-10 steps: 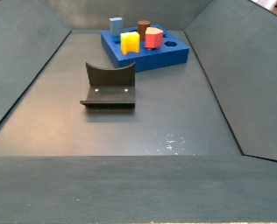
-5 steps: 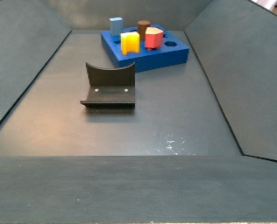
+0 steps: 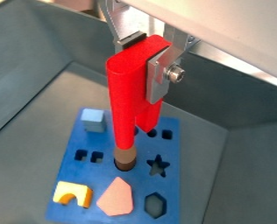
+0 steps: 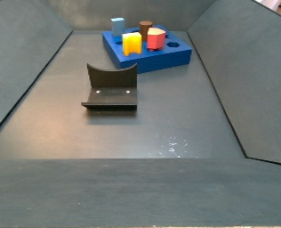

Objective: Pick up the square-circle object. Move up. Place the square-circle object on the fixture. Regrasp the square-circle object. Move to above the board. Insert the square-circle object.
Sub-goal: Insert the square-circle object.

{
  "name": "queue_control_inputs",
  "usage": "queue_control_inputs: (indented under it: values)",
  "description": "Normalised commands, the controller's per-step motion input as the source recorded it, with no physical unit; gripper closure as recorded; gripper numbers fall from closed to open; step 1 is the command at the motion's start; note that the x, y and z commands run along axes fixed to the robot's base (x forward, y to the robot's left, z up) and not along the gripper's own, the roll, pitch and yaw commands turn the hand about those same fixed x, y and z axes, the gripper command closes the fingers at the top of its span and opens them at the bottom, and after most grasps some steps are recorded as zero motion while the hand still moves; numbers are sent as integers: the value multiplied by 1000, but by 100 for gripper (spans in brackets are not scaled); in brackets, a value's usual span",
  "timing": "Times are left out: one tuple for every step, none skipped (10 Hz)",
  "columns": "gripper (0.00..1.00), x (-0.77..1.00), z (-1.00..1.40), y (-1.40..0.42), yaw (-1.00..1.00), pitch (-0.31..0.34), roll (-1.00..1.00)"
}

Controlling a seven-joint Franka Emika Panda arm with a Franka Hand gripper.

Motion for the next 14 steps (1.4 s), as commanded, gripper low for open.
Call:
queue_control_inputs:
  values:
    - [100, 0, -143, -151, -954, 17, 44]
    - [100, 0, -120, -400, -803, -59, -16]
    - [100, -37, -180, -406, -703, -161, -123]
    - [100, -80, -243, -386, -697, -227, -140]
    - [100, -60, -297, -449, -686, -243, -87]
    - [100, -49, -289, -437, -703, -241, -80]
    - [100, -14, -237, -411, -726, -189, -79]
    - [100, 0, -309, -463, -743, -124, 0]
    - [100, -191, 0, -57, -194, 0, 110]
    - [100, -211, -86, 0, -97, 0, 63]
    - [100, 0, -760, -134, -389, 34, 183]
    - [100, 9, -800, -126, -606, 59, 113]
    - [100, 69, -966, -189, -597, 21, 60]
    - [100, 226, -1000, -226, -526, 17, 0]
